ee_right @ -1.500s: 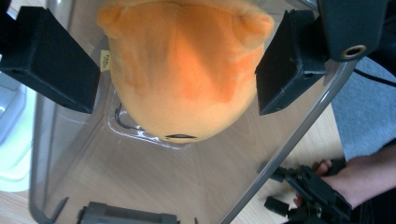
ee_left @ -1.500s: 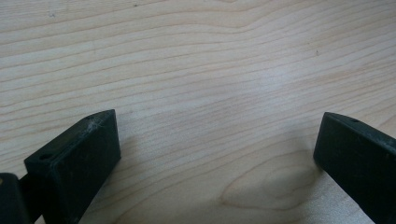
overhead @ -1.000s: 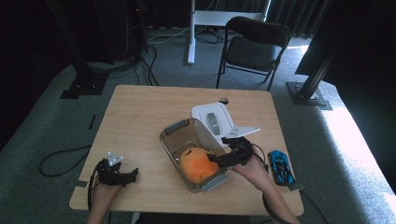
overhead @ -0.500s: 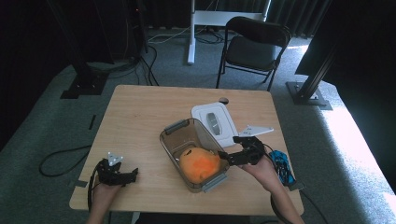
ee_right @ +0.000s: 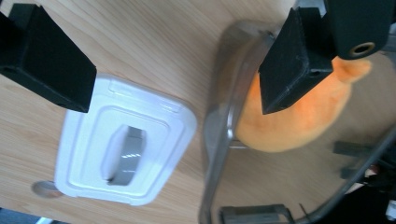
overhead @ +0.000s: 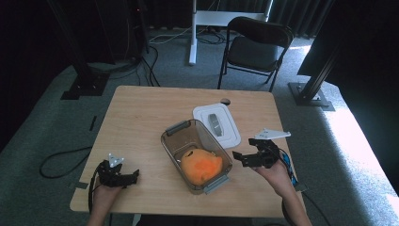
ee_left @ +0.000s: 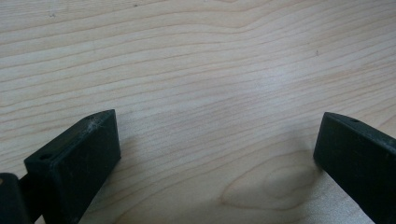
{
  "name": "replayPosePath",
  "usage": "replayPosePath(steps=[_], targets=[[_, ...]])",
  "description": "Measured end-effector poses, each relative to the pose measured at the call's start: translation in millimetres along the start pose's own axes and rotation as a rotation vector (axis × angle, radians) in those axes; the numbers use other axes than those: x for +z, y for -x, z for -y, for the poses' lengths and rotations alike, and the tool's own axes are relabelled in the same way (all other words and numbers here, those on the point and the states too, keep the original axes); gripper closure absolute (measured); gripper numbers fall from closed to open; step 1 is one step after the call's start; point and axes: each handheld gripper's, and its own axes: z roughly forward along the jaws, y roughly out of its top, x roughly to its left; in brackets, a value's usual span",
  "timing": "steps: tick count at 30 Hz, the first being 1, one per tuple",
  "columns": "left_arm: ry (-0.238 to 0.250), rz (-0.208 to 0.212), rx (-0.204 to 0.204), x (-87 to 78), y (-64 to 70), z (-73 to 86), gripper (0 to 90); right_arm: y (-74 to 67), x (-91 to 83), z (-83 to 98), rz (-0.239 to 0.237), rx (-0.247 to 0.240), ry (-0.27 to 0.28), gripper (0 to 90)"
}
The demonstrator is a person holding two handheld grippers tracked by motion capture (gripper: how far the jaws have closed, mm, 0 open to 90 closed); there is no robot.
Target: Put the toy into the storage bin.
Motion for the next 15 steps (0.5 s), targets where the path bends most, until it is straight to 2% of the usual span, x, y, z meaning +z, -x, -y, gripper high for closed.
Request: replayPosePath(steps=[8, 15], targets=[[0.0, 0.0, 0.0, 0.0, 0.0, 0.0, 0.9, 10.5, -5.1, 14.9, 0.03, 0.042, 0.001, 10.6], [0.0, 0.0, 0.0, 0.0, 0.0, 0.0, 0.9, 22.3, -8.3, 30.0, 0.09, 0.071, 0.0, 10.6]])
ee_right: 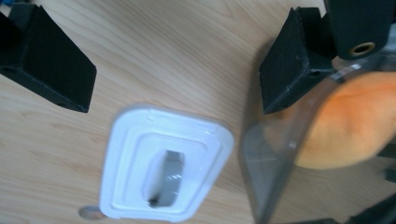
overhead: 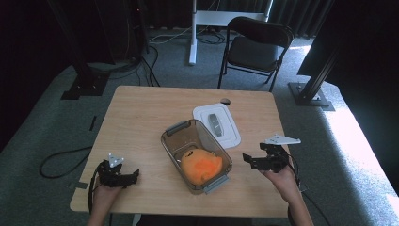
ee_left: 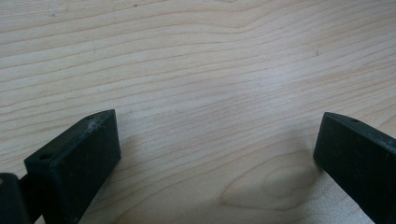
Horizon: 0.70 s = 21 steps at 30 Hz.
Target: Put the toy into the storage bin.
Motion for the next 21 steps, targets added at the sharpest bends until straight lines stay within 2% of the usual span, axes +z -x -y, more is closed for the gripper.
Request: replayPosePath(steps=[18, 19, 21], targets=[[0.0, 0.0, -0.001, 0.0, 0.1, 0.0, 0.9, 37.0, -1.6, 36.4, 0.122, 0.105, -0.035, 10.6], [0.0, 0.0, -0.001, -0.1, 0.1, 0.0, 0.9, 39.1, -1.5, 38.0, 0.114, 0.115, -0.041, 10.6], [-0.001, 0.0, -0.001, -0.1, 0.1, 0.0, 0.9, 42.7, -1.0, 41.5, 0.144, 0.124, -0.043, 10.6]])
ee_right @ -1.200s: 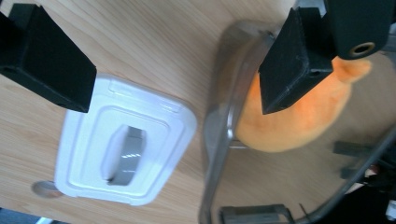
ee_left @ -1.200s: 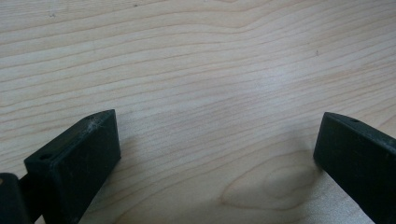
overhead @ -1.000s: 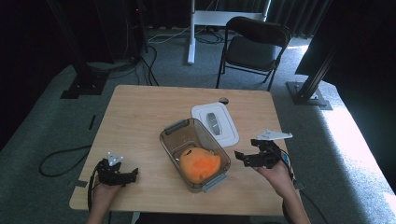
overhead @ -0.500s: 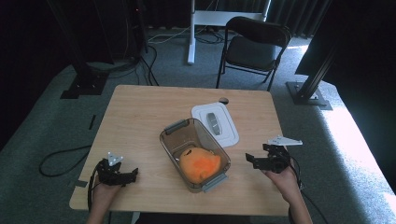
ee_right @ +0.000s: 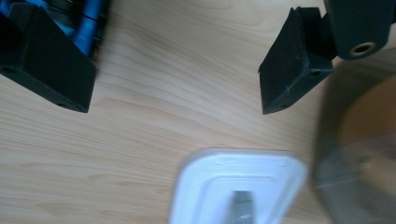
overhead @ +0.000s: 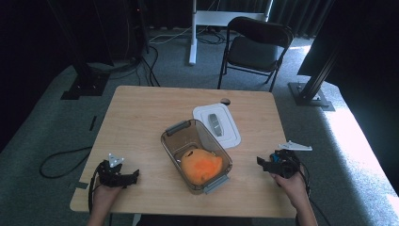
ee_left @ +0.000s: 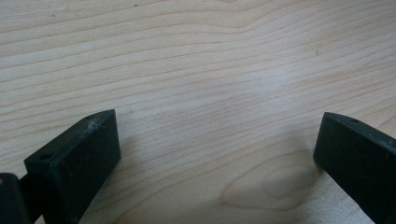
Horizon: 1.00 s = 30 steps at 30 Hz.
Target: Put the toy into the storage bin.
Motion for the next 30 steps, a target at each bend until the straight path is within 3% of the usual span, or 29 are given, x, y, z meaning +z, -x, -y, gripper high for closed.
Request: replayPosePath(steps=[7, 9, 15, 23, 30], targets=[[0.0, 0.0, 0.001, 0.0, -0.1, 0.0, 0.9, 14.7, 3.6, 10.4, 0.063, 0.033, -0.014, 10.6], [0.0, 0.0, 0.001, 0.0, 0.0, 0.0, 0.9, 23.7, 3.2, 15.3, 0.102, 0.065, -0.005, 10.6], [0.0, 0.0, 0.0, 0.0, 0.0, 0.0, 0.9, 38.1, 5.7, 26.0, 0.18, 0.087, -0.028, 10.6], [0.0, 0.0, 0.0, 0.0, 0.0, 0.0, 0.9, 50.2, 12.8, 40.7, 0.235, 0.134, -0.078, 10.6], [0.0, 0.001, 0.001, 0.0, -0.1, 0.0, 0.9, 53.3, 19.2, 46.8, 0.271, 0.143, -0.115, 12.4]])
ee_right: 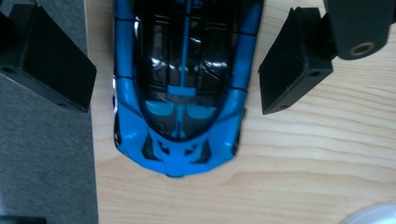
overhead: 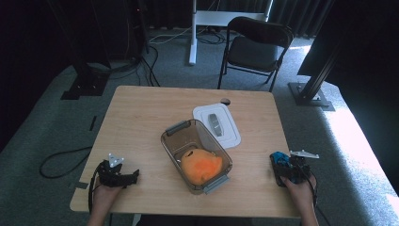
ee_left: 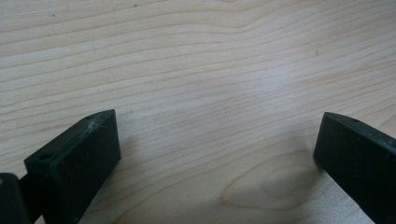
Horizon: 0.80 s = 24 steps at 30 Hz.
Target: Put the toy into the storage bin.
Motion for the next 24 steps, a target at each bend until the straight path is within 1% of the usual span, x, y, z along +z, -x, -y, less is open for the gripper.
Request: replayPosePath(steps=[2, 3, 4, 6, 7, 13, 14, 15, 20, 24], targets=[[0.0, 0.0, 0.0, 0.0, 0.0, 0.0, 0.9, 0.3, 2.2, 1.4, 0.01, 0.001, -0.012, 12.7], [0.0, 0.0, 0.0, 0.0, 0.0, 0.0, 0.9, 0.1, 3.6, 1.7, 0.005, 0.004, -0.026, 12.7], [0.0, 0.0, 0.0, 0.0, 0.0, 0.0, 0.9, -0.5, 4.5, 2.0, 0.015, -0.001, -0.03, 12.8], [0.0, 0.0, 0.0, 0.0, 0.0, 0.0, 0.9, -1.4, 6.8, 2.2, 0.009, -0.01, -0.045, 13.4], [0.0, 0.0, 0.0, 0.0, 0.0, 0.0, 0.9, -2.3, 7.9, 2.6, 0.014, -0.014, -0.048, 14.0], [0.0, -0.001, 0.0, 0.0, 0.0, 0.0, 0.9, -3.5, 8.9, 2.5, 0.016, -0.023, -0.036, 16.0], [0.0, -0.001, 0.0, -0.1, 0.1, 0.0, 0.9, -4.0, 8.1, 3.1, 0.008, -0.03, -0.028, 22.1], [0.0, 0.0, 0.0, 0.0, 0.0, 0.0, 0.9, -4.7, 7.7, 3.4, 0.005, -0.039, -0.025, 22.5], [0.0, -0.001, 0.0, -0.1, 0.0, 0.0, 0.9, -5.6, 7.5, 3.2, 0.013, -0.026, -0.025, 23.7], [0.0, -0.001, 0.0, -0.1, 0.0, 0.0, 0.9, -5.6, 7.6, 3.5, 0.013, -0.025, -0.021, 24.0]])
